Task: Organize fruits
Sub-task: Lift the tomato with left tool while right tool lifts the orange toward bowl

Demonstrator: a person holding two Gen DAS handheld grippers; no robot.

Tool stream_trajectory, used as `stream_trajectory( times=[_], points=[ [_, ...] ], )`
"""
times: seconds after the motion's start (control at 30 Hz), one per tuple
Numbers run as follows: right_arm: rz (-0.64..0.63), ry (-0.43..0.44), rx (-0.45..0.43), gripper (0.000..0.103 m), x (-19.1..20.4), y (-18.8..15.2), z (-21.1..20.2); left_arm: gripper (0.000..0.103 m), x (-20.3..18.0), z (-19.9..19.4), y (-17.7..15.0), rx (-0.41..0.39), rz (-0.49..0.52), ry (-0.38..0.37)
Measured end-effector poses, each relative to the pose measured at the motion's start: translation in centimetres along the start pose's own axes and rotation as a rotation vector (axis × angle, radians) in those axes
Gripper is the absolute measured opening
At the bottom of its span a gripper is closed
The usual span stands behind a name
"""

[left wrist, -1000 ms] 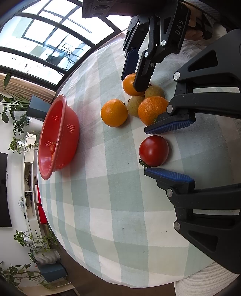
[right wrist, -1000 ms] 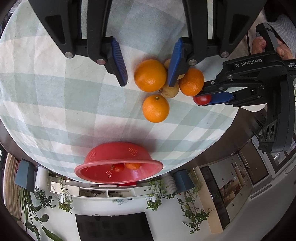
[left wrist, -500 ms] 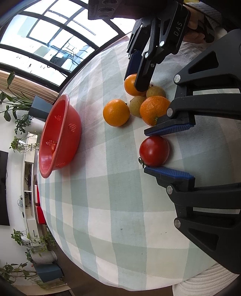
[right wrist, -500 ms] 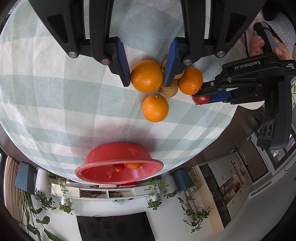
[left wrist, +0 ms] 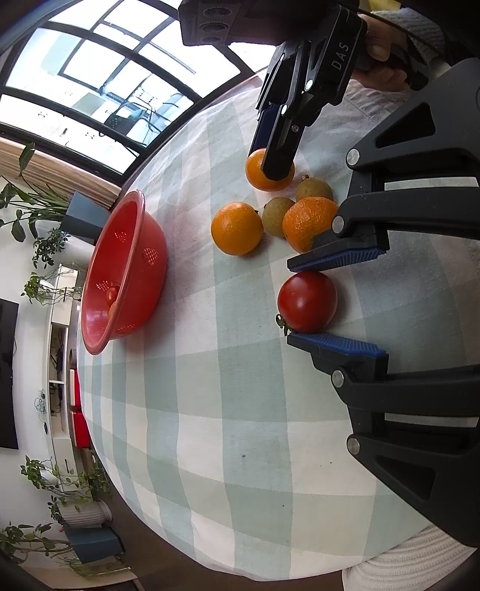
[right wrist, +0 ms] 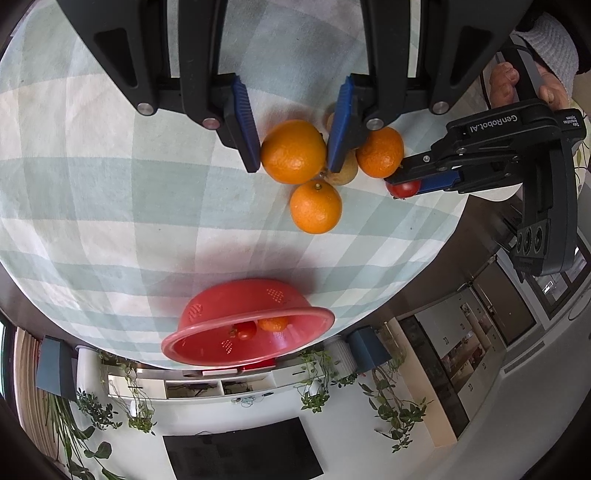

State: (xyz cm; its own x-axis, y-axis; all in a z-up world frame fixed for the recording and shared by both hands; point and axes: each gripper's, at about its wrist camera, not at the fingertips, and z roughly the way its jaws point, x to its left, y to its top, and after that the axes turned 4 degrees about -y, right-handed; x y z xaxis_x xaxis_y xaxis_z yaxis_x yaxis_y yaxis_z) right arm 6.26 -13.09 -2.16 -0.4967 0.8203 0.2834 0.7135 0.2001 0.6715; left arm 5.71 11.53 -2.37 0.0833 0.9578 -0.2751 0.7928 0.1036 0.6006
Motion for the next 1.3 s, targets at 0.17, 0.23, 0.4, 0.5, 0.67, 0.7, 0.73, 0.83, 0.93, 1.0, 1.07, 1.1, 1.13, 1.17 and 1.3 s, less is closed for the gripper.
stream_trajectory(
  times=[0.17, 0.23, 0.4, 0.5, 0.67, 0.7, 0.73, 0.83, 0.93, 1.0, 1.07, 1.1, 1.13, 1.17, 1.3],
  points=[
    [0.017, 0.009, -0.009, 0.040, -0.2, 0.1, -0.2, 0.031, -0.1, -0.2, 0.0, -0.007, 0.006, -0.001],
    [0.023, 0.013, -0.012, 0.040, -0.4, 0.1, -0.3, 0.031, -0.2, -0.3, 0.1, -0.009, 0.008, -0.002],
    [0.040, 0.019, -0.022, 0.040, -0.7, 0.3, -0.5, 0.031, -0.3, -0.6, 0.2, -0.017, 0.011, -0.005],
    [0.052, 0.024, -0.027, 0.040, -0.8, 0.4, -0.7, 0.031, -0.4, -0.7, 0.4, -0.020, 0.014, -0.006],
    [0.069, 0.030, -0.043, 0.040, -1.1, 0.7, -1.0, 0.031, -0.6, -0.7, 0.6, -0.021, 0.019, -0.008],
    [0.074, 0.033, -0.045, 0.040, -1.2, 0.7, -1.1, 0.031, -0.6, -0.7, 0.6, -0.021, 0.018, -0.009],
    [0.079, 0.037, -0.047, 0.040, -1.2, 0.8, -1.2, 0.031, -0.6, -0.7, 0.7, -0.021, 0.018, -0.010],
    [0.090, 0.042, -0.054, 0.040, -1.5, 1.1, -1.4, 0.030, -0.7, -0.7, 1.0, -0.023, 0.022, -0.012],
    [0.094, 0.043, -0.063, 0.040, -1.6, 1.4, -1.6, 0.031, -0.9, -0.8, 1.4, -0.026, 0.026, -0.017],
    [0.093, 0.042, -0.068, 0.040, -1.7, 1.7, -1.8, 0.031, -1.1, -0.8, 1.7, -0.029, 0.031, -0.016],
    [0.090, 0.039, -0.075, 0.040, -1.8, 2.1, -1.9, 0.031, -1.3, -0.8, 2.0, -0.033, 0.037, -0.016],
    [0.088, 0.038, -0.078, 0.040, -1.8, 2.3, -2.0, 0.031, -1.4, -0.8, 2.2, -0.035, 0.040, -0.016],
    [0.088, 0.038, -0.081, 0.040, -1.8, 2.5, -2.1, 0.031, -1.4, -0.8, 2.4, -0.038, 0.043, -0.017],
    [0.087, 0.039, -0.083, 0.040, -1.9, 2.7, -2.1, 0.031, -1.5, -0.8, 2.6, -0.040, 0.045, -0.019],
    [0.078, 0.035, -0.097, 0.040, -1.9, 3.6, -2.4, 0.031, -1.7, -0.7, 3.3, -0.042, 0.051, -0.022]
  ],
)
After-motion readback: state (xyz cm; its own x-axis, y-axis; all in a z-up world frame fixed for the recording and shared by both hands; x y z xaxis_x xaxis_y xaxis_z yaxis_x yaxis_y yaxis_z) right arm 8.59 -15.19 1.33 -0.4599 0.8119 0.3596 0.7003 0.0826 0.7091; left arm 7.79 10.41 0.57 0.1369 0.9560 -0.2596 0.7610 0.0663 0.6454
